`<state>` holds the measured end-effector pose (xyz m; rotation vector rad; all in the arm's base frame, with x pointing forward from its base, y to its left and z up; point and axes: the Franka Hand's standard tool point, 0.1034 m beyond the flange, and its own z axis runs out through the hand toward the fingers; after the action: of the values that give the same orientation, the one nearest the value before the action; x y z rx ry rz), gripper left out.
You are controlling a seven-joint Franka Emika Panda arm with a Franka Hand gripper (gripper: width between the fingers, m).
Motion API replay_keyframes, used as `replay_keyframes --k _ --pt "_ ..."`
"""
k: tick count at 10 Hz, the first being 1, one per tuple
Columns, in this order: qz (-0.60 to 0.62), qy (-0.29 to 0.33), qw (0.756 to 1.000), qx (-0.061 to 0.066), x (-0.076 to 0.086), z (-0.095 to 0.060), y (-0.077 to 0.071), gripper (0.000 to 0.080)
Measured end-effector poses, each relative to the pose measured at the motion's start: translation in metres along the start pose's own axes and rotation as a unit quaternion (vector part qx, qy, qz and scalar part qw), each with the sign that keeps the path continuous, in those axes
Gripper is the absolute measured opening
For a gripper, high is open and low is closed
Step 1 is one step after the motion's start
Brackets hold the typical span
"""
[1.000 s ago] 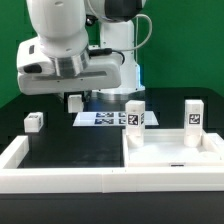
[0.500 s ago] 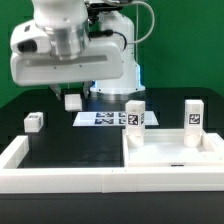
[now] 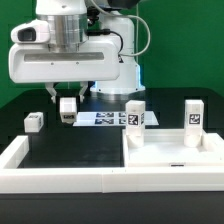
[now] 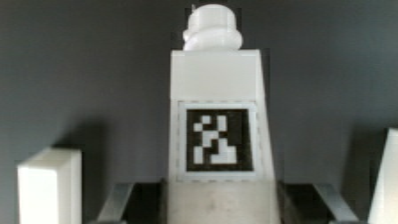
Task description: Assemble square table
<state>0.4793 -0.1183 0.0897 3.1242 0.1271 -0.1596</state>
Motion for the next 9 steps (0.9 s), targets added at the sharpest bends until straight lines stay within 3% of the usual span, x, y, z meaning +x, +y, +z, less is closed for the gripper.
replay_keyframes --k 3,7,9 --pt "-0.011 0.008 1.0 0.0 0.021 -0.012 -0.009 0.0291" --pt "-0.012 0.01 1.0 0.0 0.021 -0.01 -0.009 0.0291" --pt "-0.017 0.01 1.0 0.005 0.033 -0.017 -0.022 0.0291"
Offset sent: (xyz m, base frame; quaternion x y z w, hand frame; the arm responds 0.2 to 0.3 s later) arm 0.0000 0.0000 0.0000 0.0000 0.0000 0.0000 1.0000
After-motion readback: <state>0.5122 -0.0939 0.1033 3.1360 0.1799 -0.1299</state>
